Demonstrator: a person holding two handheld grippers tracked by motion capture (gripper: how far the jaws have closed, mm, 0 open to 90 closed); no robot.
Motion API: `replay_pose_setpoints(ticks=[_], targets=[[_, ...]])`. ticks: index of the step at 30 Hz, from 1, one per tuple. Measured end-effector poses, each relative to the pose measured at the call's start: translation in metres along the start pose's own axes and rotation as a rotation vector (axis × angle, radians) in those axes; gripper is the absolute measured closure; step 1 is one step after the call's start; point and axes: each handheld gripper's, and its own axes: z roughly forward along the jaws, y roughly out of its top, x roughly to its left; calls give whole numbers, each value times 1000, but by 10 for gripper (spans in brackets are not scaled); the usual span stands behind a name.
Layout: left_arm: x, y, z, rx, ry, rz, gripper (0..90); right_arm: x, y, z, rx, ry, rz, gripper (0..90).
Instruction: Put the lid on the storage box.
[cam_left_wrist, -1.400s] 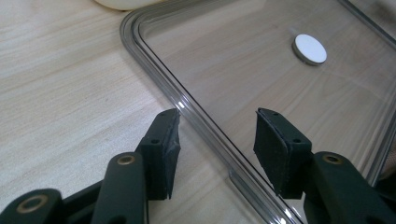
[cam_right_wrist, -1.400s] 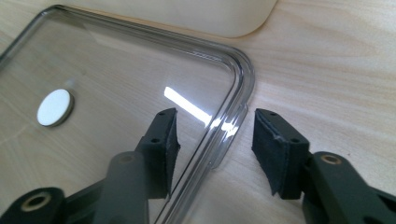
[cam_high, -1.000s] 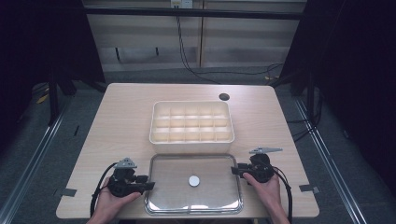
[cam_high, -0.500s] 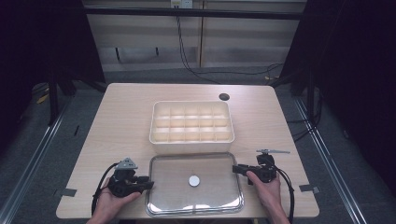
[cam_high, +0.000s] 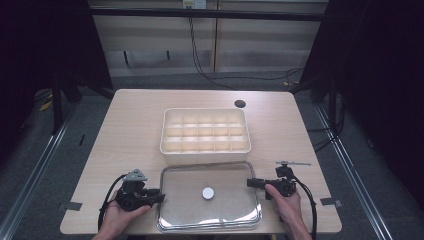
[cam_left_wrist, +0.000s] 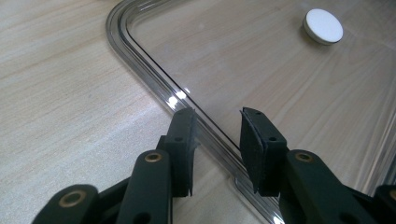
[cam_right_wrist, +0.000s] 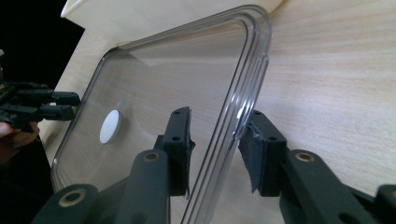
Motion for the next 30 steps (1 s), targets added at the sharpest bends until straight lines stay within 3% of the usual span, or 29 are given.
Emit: replay_pose_setpoints(ticks=[15,17,21,25,30], targets=[[3,-1,0,-12,-19,-20,660,4,-2,8,87,99,-45,544],[3,-1,0,-13,-15,-23,660,7,-1,9,77,88,-59,559],[5,-1,0,-16,-36,-38,635,4,2,4,35,155,-34,652],[9,0,0,-21,-60,-55,590,7,2,0,30,168,-58,668],[10,-1,-1,-28,-56,-63,517,9,3,-3,13,177,-79,681]])
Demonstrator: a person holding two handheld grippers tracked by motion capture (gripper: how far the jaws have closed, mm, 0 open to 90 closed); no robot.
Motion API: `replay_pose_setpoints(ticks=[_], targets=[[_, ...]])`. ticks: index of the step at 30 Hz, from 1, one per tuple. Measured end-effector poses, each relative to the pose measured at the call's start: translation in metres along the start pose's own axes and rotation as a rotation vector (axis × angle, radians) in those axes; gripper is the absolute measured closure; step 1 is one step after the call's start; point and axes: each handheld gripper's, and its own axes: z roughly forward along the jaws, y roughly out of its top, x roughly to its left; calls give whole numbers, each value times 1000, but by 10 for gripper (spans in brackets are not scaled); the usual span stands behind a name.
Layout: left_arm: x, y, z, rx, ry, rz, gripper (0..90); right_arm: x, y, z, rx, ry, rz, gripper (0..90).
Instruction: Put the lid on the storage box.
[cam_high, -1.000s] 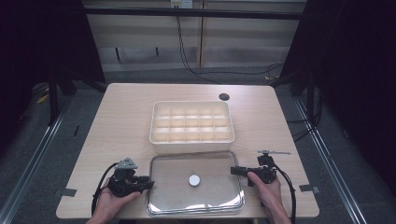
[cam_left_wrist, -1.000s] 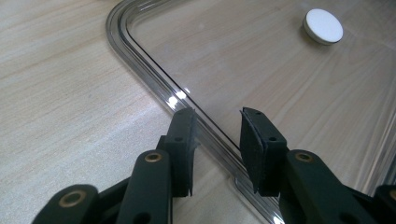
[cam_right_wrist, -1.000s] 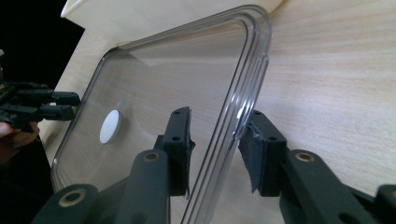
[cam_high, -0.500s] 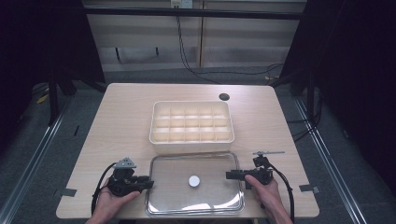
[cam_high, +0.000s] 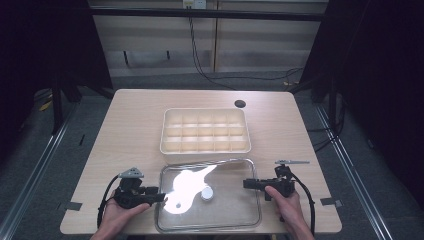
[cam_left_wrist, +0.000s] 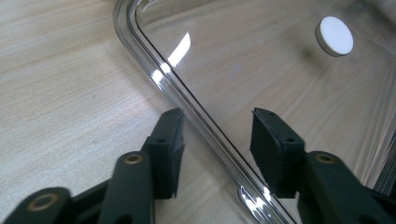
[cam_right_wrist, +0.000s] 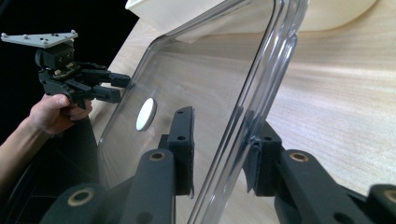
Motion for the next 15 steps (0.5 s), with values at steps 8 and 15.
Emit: replay_pose_setpoints(ticks=[8,15], targets=[[1,0,0,-9,-17,-25,431,3,1,-2,-23,15,-28,700],[3,1,0,-16,-26,-25,370,5,2,-7,-54,25,-46,713]])
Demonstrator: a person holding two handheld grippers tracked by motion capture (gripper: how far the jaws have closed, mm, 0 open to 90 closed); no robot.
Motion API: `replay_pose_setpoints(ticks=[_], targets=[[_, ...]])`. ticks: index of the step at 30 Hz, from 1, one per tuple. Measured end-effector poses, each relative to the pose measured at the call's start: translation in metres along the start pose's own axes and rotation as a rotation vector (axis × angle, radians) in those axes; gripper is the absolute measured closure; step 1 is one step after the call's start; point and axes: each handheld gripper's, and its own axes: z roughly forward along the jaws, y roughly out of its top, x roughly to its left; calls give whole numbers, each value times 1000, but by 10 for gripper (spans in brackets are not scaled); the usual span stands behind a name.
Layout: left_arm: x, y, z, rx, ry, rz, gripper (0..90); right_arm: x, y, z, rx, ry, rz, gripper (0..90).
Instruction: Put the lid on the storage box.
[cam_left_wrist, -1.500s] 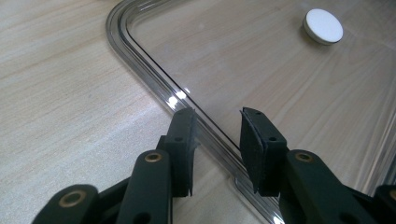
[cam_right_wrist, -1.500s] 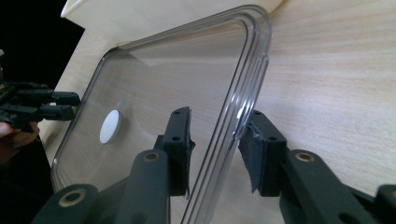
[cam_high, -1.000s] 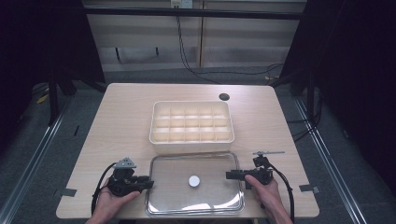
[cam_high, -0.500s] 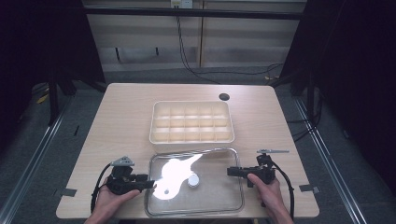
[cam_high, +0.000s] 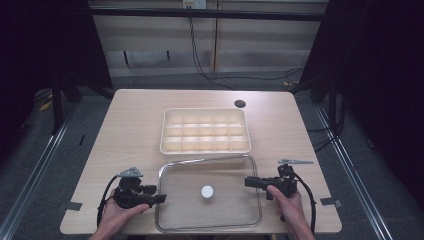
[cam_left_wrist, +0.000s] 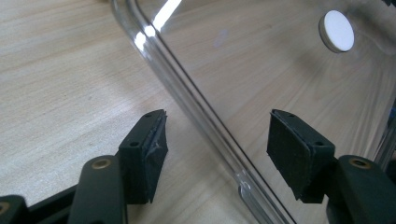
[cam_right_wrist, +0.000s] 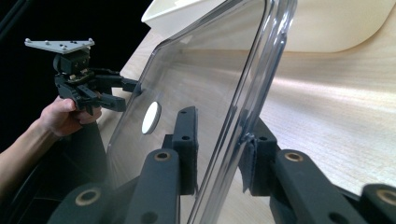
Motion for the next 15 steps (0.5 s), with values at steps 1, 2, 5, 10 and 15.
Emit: replay_pose_setpoints(ticks=[1,2,5,10,15], targets=[[1,0,1,-5,-7,0,348,0,0,-1,-2,5,-1,714],[1,0,1,-5,-7,0,337,0,0,-1,-2,5,-1,714],[1,5,7,-9,-22,9,304,2,1,-3,-7,6,-22,718],[-4,5,9,9,-53,30,368,4,1,-2,-6,8,-30,717],[-4,4,8,16,-67,27,409,3,1,-1,5,-12,-29,709]])
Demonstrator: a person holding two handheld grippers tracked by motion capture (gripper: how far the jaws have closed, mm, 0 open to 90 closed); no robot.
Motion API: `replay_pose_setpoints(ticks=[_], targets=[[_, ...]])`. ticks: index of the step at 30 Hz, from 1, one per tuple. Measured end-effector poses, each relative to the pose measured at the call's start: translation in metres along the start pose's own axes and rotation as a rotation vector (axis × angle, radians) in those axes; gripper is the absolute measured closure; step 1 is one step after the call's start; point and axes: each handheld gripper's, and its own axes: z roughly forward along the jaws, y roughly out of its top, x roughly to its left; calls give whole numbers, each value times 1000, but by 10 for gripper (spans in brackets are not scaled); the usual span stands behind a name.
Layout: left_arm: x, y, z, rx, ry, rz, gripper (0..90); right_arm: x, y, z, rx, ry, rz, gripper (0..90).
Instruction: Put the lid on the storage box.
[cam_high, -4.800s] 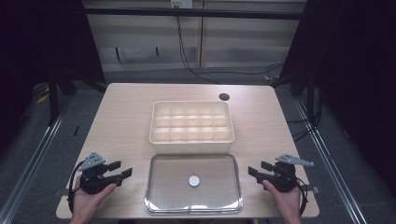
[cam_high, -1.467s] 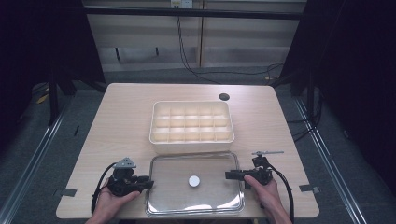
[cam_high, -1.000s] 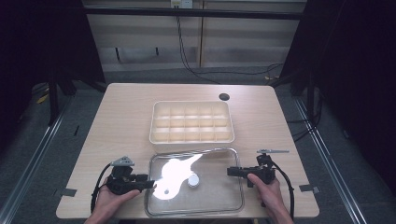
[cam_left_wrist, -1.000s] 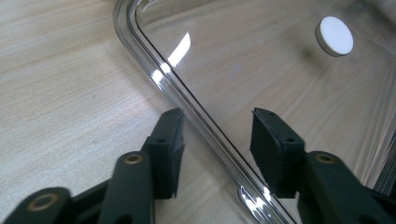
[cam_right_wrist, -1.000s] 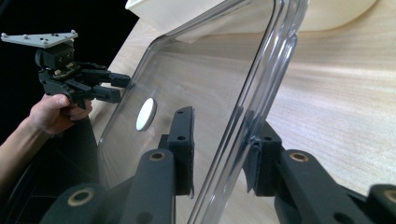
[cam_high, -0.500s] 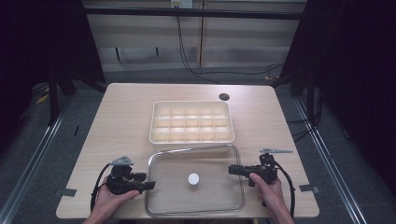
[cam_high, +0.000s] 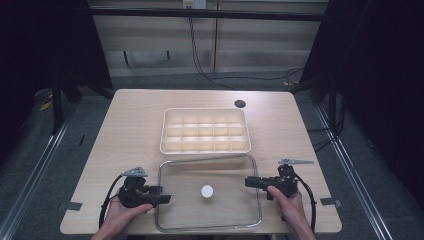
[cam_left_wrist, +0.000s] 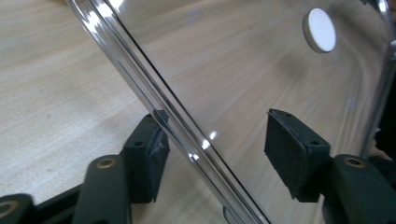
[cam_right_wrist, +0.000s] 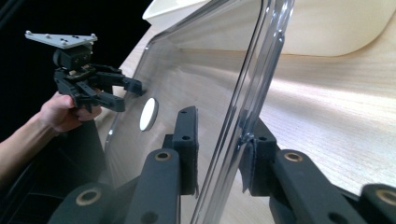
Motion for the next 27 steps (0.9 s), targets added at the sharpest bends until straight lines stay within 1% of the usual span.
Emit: replay_pose_setpoints(ticks=[4,7,11,13,16,17,21,23,25,27], targets=[[-1,0,0,-4,3,3,414,-1,-1,1,12,-10,8,704],[-2,0,-3,-29,-12,1,457,-1,-1,1,12,-21,19,697],[-2,0,-5,-34,-11,8,476,-1,-1,1,21,-40,19,685],[-3,0,-6,-47,-10,6,493,-1,-1,2,26,-58,17,672],[-4,1,-9,-60,-8,17,516,2,-1,4,40,-95,10,647],[-5,1,-10,-65,-3,24,524,2,-1,4,42,-101,10,641],[-5,2,-11,-74,-4,24,546,3,-1,4,41,-112,10,629],[-6,2,-13,-85,-11,24,560,5,-1,4,35,-130,5,612],[-6,2,-14,-91,-12,24,574,5,-1,5,34,-136,3,605],[-8,3,-15,-95,-11,34,581,9,-1,5,31,-169,0,575]])
